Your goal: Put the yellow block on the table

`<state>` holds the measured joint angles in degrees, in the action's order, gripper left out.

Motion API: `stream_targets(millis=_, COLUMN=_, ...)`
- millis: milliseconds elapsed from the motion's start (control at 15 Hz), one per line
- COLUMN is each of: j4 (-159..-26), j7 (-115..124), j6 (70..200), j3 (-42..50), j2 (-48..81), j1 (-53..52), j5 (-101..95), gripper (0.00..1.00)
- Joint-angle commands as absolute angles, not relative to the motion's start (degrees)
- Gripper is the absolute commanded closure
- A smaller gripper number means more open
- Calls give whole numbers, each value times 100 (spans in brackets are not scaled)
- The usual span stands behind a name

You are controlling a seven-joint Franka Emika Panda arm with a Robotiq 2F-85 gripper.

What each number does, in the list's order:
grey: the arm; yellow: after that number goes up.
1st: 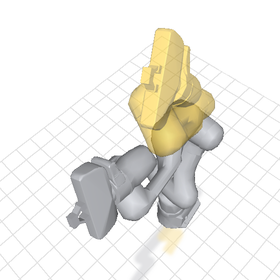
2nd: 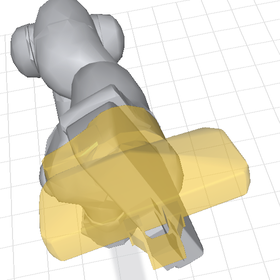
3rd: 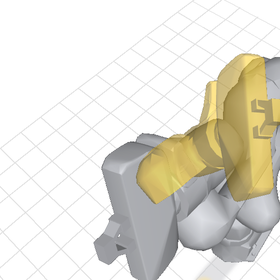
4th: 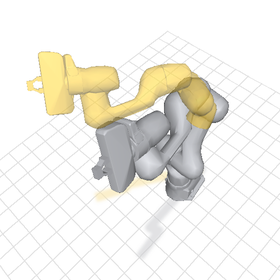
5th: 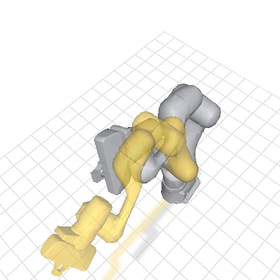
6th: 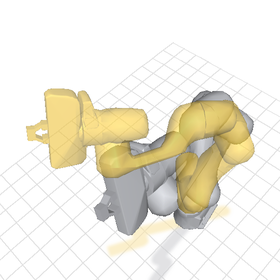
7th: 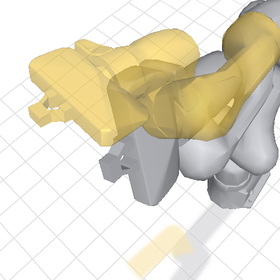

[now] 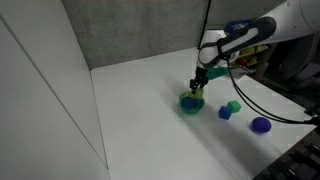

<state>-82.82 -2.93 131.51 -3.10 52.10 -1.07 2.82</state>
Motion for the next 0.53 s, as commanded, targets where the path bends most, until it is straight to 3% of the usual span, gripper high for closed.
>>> stream_targets(millis=0, j4=-8143, j7=-403, j6=12840, j3=-425, j2=4984, j1=10, j5=392, gripper=68)
stream_targets(millis=467, j4=-8566, j7=-216, j6=12474, j3=-65, j2=4272, j1=35, j5=140, gripper=71)
